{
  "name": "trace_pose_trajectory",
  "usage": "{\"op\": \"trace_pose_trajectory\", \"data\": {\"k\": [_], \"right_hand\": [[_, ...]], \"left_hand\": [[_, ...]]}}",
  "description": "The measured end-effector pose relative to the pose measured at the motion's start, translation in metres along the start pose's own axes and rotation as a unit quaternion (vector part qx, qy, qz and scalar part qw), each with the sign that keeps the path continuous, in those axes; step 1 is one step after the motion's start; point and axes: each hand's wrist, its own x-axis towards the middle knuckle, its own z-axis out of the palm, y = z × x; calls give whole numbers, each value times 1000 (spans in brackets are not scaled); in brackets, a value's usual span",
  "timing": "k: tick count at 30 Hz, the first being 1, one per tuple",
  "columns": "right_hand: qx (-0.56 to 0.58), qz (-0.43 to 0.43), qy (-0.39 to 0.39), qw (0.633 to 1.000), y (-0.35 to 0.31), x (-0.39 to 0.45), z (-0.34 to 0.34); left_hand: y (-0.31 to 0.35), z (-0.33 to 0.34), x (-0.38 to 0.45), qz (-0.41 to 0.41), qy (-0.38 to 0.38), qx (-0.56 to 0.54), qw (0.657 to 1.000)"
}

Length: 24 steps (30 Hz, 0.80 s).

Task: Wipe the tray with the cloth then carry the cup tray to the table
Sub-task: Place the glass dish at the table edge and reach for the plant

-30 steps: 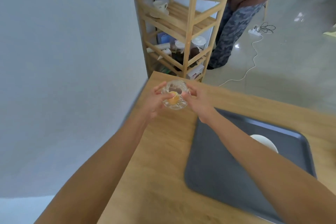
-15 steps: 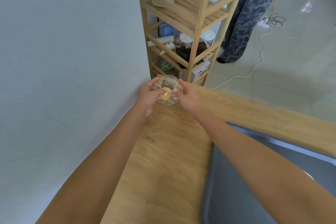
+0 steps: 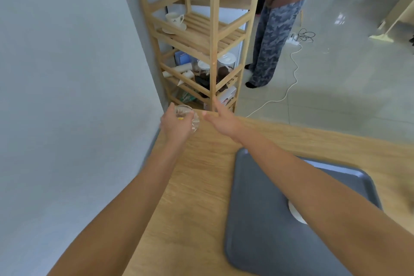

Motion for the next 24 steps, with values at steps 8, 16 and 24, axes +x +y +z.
{"op": "trace_pose_trajectory", "data": {"k": [8, 16, 24], "right_hand": [[33, -12, 131, 991, 31, -131, -139], [62, 33, 288, 955, 154, -286, -257], [100, 101, 405, 903, 285, -382, -303]], "left_hand": [[82, 86, -135, 194, -149, -2, 970], [70, 220, -288, 174, -335, -26, 926], [16, 321, -366, 70, -410, 12, 909]]}}
